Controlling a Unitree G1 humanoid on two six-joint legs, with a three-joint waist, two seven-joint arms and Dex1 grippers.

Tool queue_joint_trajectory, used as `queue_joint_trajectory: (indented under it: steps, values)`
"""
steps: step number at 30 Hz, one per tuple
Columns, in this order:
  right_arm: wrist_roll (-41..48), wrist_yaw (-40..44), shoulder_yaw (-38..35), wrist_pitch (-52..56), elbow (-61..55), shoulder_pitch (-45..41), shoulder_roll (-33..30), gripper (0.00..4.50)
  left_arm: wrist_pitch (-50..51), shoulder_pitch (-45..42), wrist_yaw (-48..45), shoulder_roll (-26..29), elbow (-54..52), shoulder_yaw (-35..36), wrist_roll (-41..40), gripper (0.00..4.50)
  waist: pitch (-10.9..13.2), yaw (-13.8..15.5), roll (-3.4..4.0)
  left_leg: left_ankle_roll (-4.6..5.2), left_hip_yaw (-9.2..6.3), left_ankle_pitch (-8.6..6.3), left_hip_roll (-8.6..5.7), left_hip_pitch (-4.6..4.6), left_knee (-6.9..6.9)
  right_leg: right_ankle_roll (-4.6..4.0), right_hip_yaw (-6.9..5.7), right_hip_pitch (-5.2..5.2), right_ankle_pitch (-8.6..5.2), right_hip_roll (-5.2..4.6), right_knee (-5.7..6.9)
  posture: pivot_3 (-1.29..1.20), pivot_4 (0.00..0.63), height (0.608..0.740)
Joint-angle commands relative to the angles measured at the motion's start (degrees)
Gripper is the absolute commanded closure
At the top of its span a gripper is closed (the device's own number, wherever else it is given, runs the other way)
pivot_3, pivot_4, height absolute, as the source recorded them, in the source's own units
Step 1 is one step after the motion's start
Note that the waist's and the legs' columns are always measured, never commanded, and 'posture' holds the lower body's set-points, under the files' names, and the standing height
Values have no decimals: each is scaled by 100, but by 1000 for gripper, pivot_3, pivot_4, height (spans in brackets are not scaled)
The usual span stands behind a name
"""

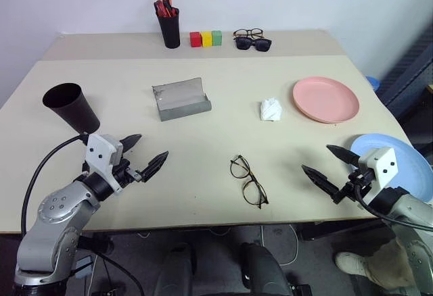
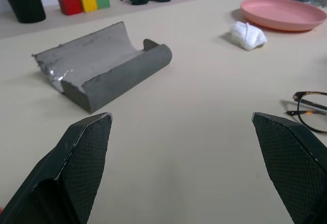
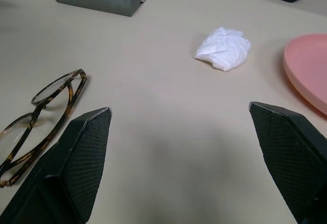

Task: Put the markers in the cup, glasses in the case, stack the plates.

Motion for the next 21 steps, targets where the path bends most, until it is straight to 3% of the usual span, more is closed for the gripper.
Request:
queue_joint_trajectory:
  steps: [1, 21]
  values:
    - [131, 140, -187, -101, -129, 29, -61, 86, -64, 90, -111, 106, -253, 200, -135, 0, 0, 0, 0, 0, 0, 0, 0, 0, 0, 0, 0, 0, 0, 0, -1, 0, 150, 740]
    - [-37, 251, -115, -237, 144, -103, -90, 86, -119, 229, -34, 49, -364, 137, -181, 0, 0, -1, 0, -1, 4, -1, 2, -1, -3, -1, 0, -2, 1, -1, -9, 0, 150, 740]
